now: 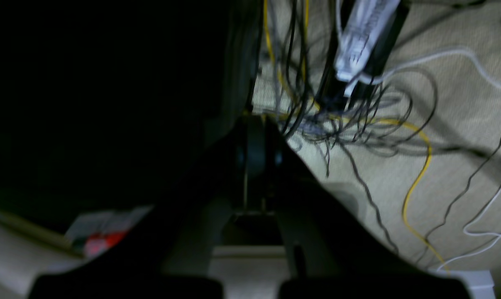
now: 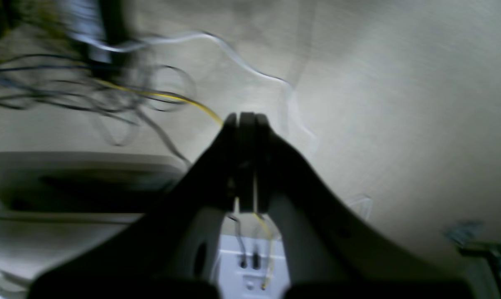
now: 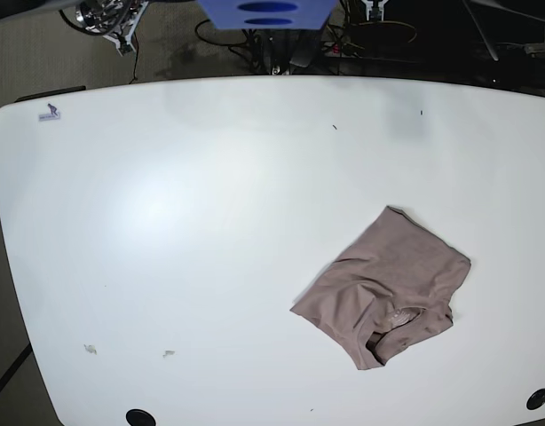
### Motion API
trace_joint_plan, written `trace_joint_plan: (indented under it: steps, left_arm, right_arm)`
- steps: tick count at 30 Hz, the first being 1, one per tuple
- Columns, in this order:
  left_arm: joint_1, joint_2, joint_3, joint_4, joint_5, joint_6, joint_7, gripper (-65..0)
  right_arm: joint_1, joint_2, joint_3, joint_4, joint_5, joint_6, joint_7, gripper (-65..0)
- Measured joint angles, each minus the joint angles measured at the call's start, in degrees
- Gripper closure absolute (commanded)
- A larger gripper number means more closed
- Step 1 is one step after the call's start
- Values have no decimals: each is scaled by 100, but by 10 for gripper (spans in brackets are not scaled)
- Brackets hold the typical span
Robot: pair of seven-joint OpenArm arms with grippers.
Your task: Fold the T-shirt properly
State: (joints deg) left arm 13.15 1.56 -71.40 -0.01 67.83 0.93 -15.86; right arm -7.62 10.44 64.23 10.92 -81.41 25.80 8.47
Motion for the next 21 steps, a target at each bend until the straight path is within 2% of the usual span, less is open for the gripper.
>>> trace_joint_plan:
  steps: [6, 7, 13, 21]
  left_arm:
    - [-282, 103, 0, 0, 79, 195, 96, -4]
    - [-323, 114, 0, 0, 105, 210, 192, -4]
    - [-498, 111, 0, 0, 103, 212, 323, -5]
    - [-490, 111, 0, 0, 101, 212, 376, -5]
  right_arm:
    - [2, -138, 2, 4, -361, -896, -68, 0]
    - [7, -144, 0, 2, -358, -960, -68, 0]
    - [48, -192, 0, -24, -356, -949, 127, 0]
    - [33, -192, 0, -28, -356, -949, 114, 0]
